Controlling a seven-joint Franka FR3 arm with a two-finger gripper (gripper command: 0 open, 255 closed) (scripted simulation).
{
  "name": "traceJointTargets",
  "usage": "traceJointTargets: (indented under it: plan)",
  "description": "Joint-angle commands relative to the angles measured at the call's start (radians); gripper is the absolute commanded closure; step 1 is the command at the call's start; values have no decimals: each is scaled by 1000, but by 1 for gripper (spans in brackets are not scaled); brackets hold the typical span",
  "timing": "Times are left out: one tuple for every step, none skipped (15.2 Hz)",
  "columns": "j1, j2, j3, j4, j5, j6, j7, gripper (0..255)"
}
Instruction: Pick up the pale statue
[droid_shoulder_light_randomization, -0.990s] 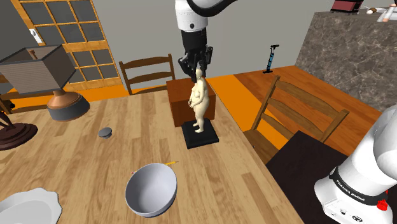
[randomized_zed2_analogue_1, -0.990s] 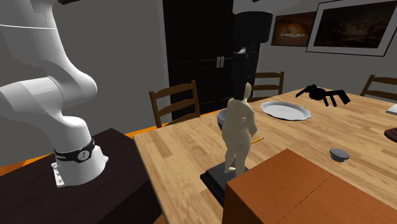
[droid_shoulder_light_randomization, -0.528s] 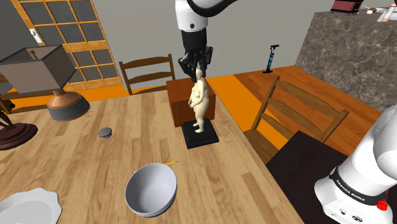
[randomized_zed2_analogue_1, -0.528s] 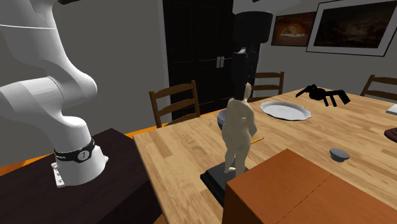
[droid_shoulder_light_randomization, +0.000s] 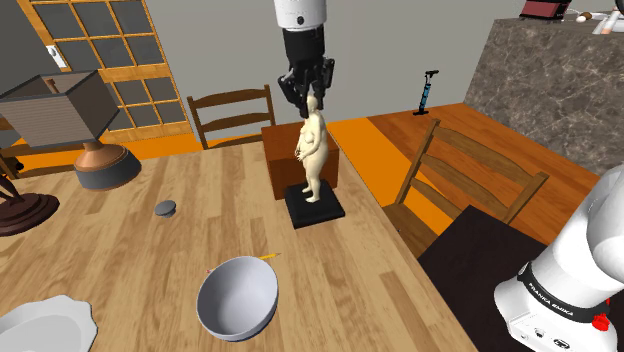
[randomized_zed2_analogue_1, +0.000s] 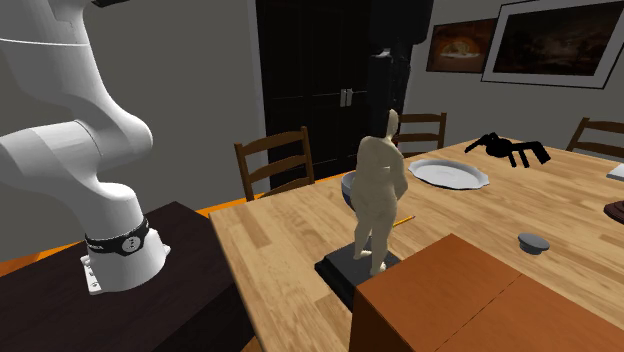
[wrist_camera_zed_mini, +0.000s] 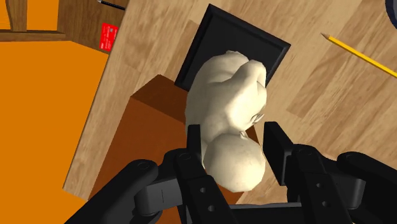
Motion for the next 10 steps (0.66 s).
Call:
traceJointTargets:
  plan:
    - [0, 1, 0, 32, 0, -29, -4, 255]
    - [1, 3, 0, 48, -1, -43, -4, 255]
    - [2, 6, 1, 65, -2, -58, -5, 255]
    - [3, 9, 1, 83, -3, -73, -5, 255]
    - [4, 13, 2, 101, -4, -87, -6, 255]
    - [5, 17, 2, 120, -6, -102, -6, 255]
    - [7, 21, 3, 139, -7, -117, -7, 255]
    - [8, 25, 3, 158, -9, -133, -7, 255]
    - [8, 26, 3, 161, -9, -135, -7, 255]
    - [8, 26, 3, 161, -9, -135, -7, 255]
